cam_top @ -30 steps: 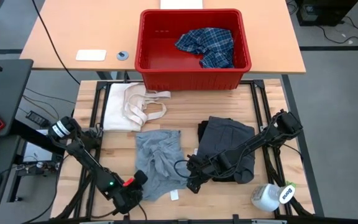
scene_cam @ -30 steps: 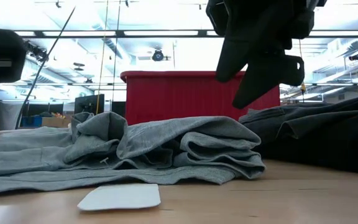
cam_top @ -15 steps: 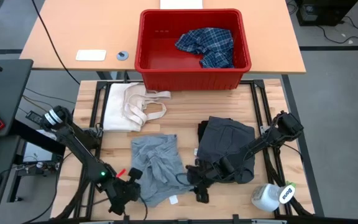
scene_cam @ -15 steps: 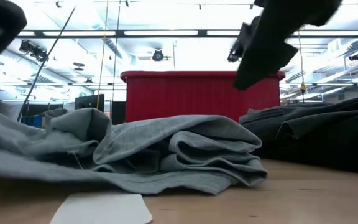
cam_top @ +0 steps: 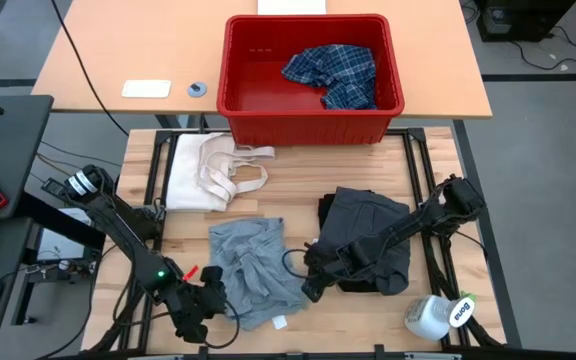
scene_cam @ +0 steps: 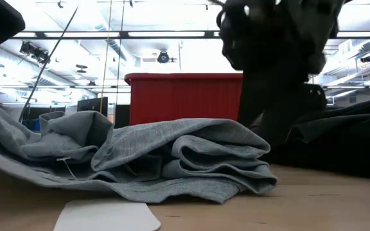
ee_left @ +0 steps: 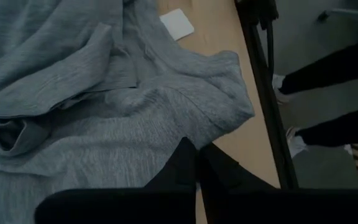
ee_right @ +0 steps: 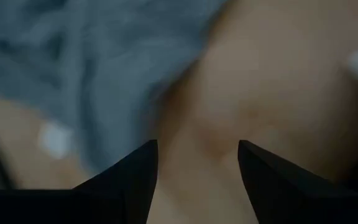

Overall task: Fold Laundry from Bin
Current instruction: Fold the gray shirt

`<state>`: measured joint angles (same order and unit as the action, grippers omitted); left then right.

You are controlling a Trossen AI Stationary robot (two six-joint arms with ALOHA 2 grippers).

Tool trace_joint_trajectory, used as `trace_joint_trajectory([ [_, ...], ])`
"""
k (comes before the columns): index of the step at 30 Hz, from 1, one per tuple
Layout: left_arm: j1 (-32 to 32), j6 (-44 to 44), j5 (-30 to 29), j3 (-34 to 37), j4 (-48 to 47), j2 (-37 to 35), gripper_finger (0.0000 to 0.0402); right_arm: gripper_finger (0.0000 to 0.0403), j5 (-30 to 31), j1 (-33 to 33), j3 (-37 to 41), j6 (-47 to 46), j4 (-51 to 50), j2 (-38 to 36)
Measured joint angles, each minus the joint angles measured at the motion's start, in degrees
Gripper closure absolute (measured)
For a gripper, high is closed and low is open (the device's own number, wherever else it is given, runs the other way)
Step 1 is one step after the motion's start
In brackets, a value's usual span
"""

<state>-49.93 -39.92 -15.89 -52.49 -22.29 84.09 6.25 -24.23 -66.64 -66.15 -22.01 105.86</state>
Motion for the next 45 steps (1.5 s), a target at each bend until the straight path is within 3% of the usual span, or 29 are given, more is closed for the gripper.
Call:
trace_joint_trajectory([
  [5, -0.01, -0.57, -1.64, 0.0, 1.52, 0.0, 0.0395, 0.0186, 6.22, -0.08, 1.31, 0.78, -2.2, 0.01],
  [9, 0.35, -0.56, -3.87, 0.0, 2.91, 0.0, 0.0395, 0.0193, 7.49, 0.12, 1.3, 5.58, 1.07, -0.02],
  [16, 1.92, 0.28, -3.98, -0.02, 4.72, -0.02, 0.0395, 0.0195, 7.42, 0.81, 1.3, 13.7, 4.56, 0.85],
  [20, 2.32, 0.38, -3.99, -0.02, 4.93, -0.02, 0.0395, 0.0195, 3.43, 0.48, 0.2, 18.96, 7.57, 3.49],
  [25, 2.44, 2.03, -3.98, -0.04, 4.73, -0.03, 0.0395, 0.0195, 2.47, -0.57, -7.98, 25.59, 6.46, 9.26],
  [31, 3.76, 2.01, -3.99, -0.07, 4.97, -0.04, 0.0395, 0.0195, 1.82, -0.11, -23.13, 33.47, 1.51, 17.63],
  [37, 4.11, 1.75, -3.92, -0.07, 4.98, -0.04, 0.0395, 0.0195, -1.48, 1.43, -37.91, 34.7, -16.32, 21.42],
  [41, 3.96, 1.73, -3.9, -0.07, 4.86, -0.04, 0.0395, 0.0195, -1.65, 1.67, -40.78, 32.29, -26.29, 19.74],
  [45, 3.96, 1.53, -3.85, -0.07, 4.91, -0.04, 0.0395, 0.0195, -7.88, 1.87, -39.11, 25.7, -27.41, 17.77],
])
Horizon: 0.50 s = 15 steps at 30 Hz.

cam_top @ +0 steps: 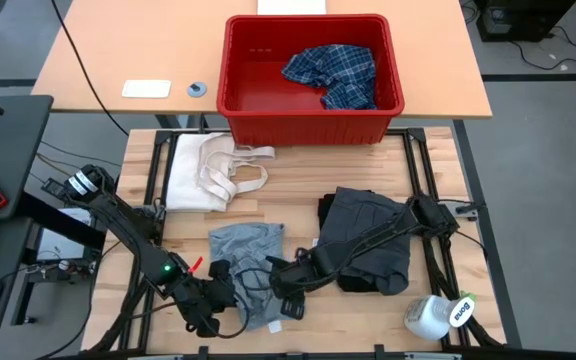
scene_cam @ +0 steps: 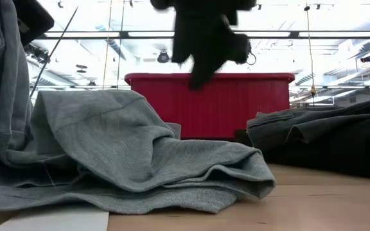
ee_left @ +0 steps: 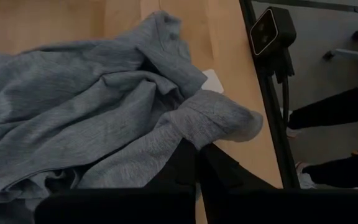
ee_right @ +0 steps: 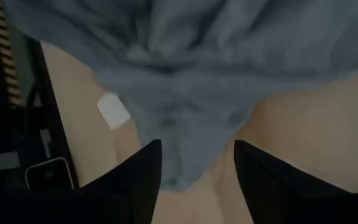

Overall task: Fold Laundry from Bin
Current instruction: Fold the gray shirt

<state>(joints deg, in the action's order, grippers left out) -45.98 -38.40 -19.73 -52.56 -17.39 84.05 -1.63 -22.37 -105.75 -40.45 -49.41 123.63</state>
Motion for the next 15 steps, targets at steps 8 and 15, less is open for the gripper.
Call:
trace_joint_trajectory([
  [8, -0.1, -0.29, 0.83, 0.0, 0.02, 0.0, 0.0394, 0.0194, -6.67, -1.47, 12.34, -15.91, 17.44, 0.42],
  [15, -1.05, -2.61, 2.52, 0.0, -0.11, 0.0, 0.0394, 0.0194, -4.01, -2.97, 14.79, -19.87, 15.99, 0.39],
])
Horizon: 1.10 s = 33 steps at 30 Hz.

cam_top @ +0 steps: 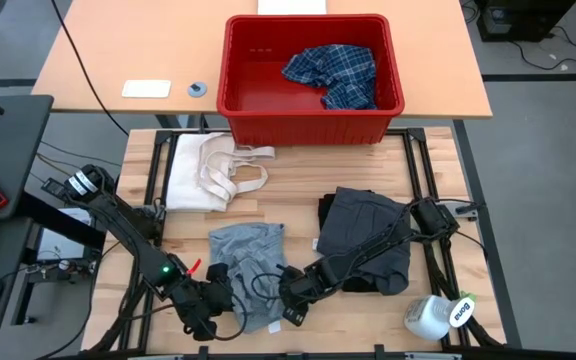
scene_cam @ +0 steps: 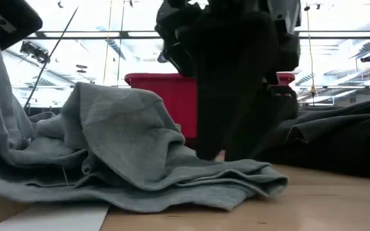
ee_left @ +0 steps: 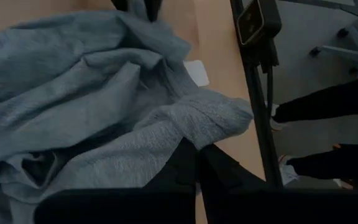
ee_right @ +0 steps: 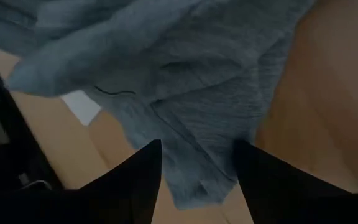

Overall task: Fold Laundry from Bin
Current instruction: Fold the gray shirt

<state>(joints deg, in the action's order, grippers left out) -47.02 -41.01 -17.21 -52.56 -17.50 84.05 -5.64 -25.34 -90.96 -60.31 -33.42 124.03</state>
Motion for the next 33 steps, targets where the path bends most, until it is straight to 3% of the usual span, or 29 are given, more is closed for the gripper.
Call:
trace_joint_trajectory([
  [8, -3.53, -3.61, 0.63, 0.0, -1.58, 0.0, 0.0394, 0.0195, 0.54, -2.25, 0.0, -1.26, -2.21, -0.86],
  [13, -4.72, -3.98, 0.61, 0.0, -1.95, 0.0, 0.0394, 0.0195, 4.08, -2.45, 0.0, -0.88, -2.2, -0.92],
  [23, -4.55, -3.17, 0.11, 0.0, -2.88, 0.0, 0.0394, 0.0195, 8.98, -3.14, 4.38, 21.09, 7.96, -0.39],
  [29, -4.55, -3.54, -0.12, 0.0, -3.37, 0.0, 0.0394, 0.0202, 9.06, -3.24, 9.14, 23.98, 13.04, -0.9],
  [33, -4.55, -4.56, -1.89, 0.0, -3.39, 0.0, 0.0394, 0.0235, 11.75, -3.42, 9.75, 28.38, 12.67, -0.86],
])
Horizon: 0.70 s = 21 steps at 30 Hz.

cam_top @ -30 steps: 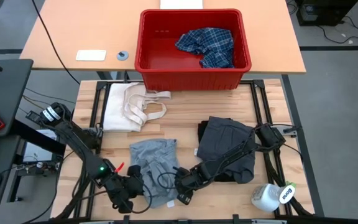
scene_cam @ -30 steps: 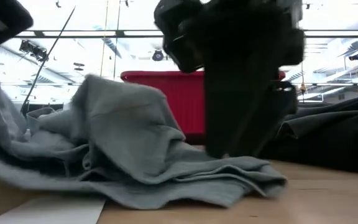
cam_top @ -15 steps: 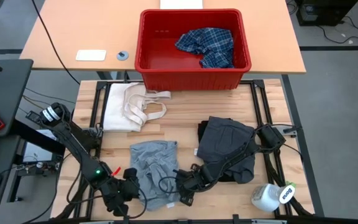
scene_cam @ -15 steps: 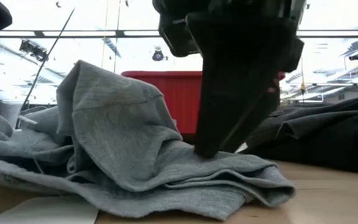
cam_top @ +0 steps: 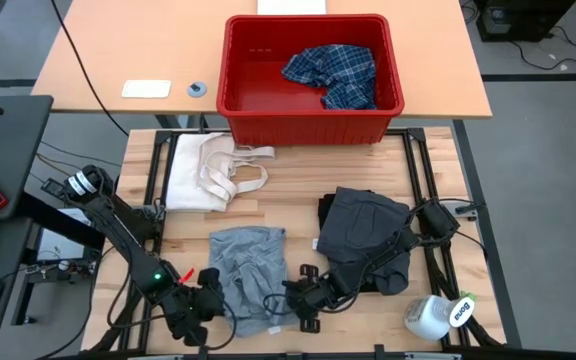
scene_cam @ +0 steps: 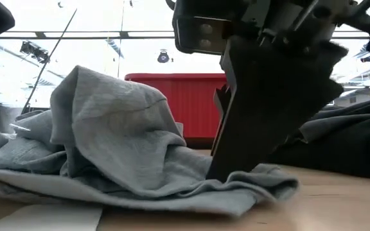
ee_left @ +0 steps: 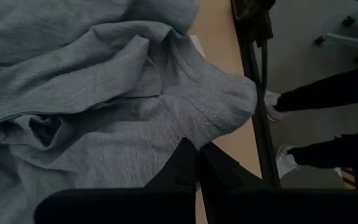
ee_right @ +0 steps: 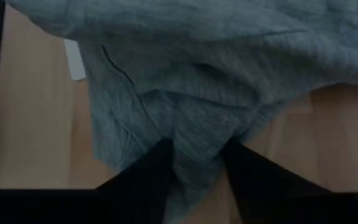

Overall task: Fold Laundry from Bin
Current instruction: Fold the gray shirt

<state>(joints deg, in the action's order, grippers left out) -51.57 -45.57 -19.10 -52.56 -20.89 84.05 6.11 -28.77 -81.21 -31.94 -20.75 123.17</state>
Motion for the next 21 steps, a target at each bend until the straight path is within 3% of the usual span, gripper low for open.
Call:
trace_joint_trajectory([
  [3, 0.02, -1.1, -0.75, 0.0, -0.07, -0.03, 0.0394, 0.0296, 0.49, 0.16, -0.41, 1.09, -0.97, 0.07],
  [6, 0.0, -3.36, -0.8, 0.0, -0.42, -0.29, 0.0394, 0.0375, -2.17, 0.68, -1.92, 0.87, -2.31, 0.23],
  [7, 0.0, -4.09, -0.83, 0.0, -0.53, -0.47, 0.0394, 0.0385, -3.48, 0.91, -2.78, 0.76, -3.26, 0.27],
  [10, -0.08, -6.19, -1.19, 0.0, -0.48, -1.6, 0.0394, 0.038, -10.3, 1.92, -6.32, -1.61, -9.52, 0.23],
  [15, -1.33, -8.32, -1.3, 0.0, 3.22, -2.84, 0.0394, 0.039, -27.18, 3.74, -13.32, -2.81, -20.56, -3.31],
  [21, -1.95, -7.27, -1.3, 0.04, 8.42, -1.92, 0.0395, 0.0388, -35.17, 3.68, -17.15, -3.14, -26.87, -6.9],
])
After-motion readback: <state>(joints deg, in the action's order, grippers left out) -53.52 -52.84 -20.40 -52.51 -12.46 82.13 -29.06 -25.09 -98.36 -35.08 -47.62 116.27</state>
